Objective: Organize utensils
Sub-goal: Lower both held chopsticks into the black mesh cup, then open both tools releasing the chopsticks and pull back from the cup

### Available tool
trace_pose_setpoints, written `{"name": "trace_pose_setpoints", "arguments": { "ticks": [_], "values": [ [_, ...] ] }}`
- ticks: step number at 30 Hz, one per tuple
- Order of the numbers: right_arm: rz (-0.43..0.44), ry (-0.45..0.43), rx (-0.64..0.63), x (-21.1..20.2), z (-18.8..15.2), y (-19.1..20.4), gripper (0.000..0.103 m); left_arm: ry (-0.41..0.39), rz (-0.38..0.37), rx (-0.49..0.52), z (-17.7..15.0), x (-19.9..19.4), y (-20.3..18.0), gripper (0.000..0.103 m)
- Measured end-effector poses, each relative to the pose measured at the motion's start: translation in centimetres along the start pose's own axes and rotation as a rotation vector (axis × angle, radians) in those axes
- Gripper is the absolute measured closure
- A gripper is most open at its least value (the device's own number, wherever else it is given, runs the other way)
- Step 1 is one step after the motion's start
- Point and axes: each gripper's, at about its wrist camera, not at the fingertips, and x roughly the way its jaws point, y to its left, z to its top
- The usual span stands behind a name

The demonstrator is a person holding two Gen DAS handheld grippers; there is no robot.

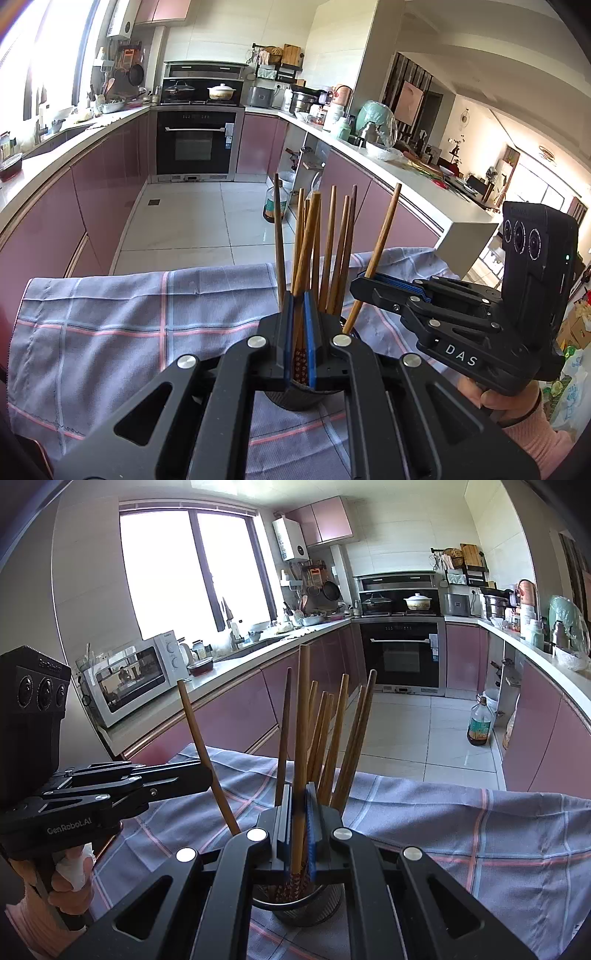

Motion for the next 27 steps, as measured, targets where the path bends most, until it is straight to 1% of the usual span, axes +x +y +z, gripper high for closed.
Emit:
{"name": "trace_pose_setpoints", "arguments": {
  "ticks": [12, 19, 22, 23, 25, 27],
  "values": [
    [-0.010, 0.029, 0.026, 1.0, -0.4, -0.7, 0.096, 0.033, 0.015, -0.031, -0.3, 2.3, 1.3, 0.097],
    [-0.015, 0.034, 0.028, 1.2, -0.4, -0.8, 0.095, 0.048, 0.022, -0.045, -1.2, 3.3, 2.0, 0.097],
    [-0.018, 0.032, 0.029, 1.3, -0.6, -0.7, 0.094, 0.046, 0.024, -0.050, -1.6, 3.6, 2.1, 0.091],
    [-0.019, 0.032, 0.030, 1.3, -0.6, -0.7, 0.094, 0.044, 0.029, -0.051, -1.8, 3.6, 2.2, 0.086],
    [-0.018, 0.028, 0.035, 1.3, -0.6, -0.7, 0.089, 0.038, 0.037, -0.049, -2.2, 3.6, 2.2, 0.080],
    [-0.019, 0.025, 0.036, 1.2, -0.7, -0.7, 0.088, 0.033, 0.041, -0.051, -2.4, 3.7, 2.3, 0.077]
  ]
}}
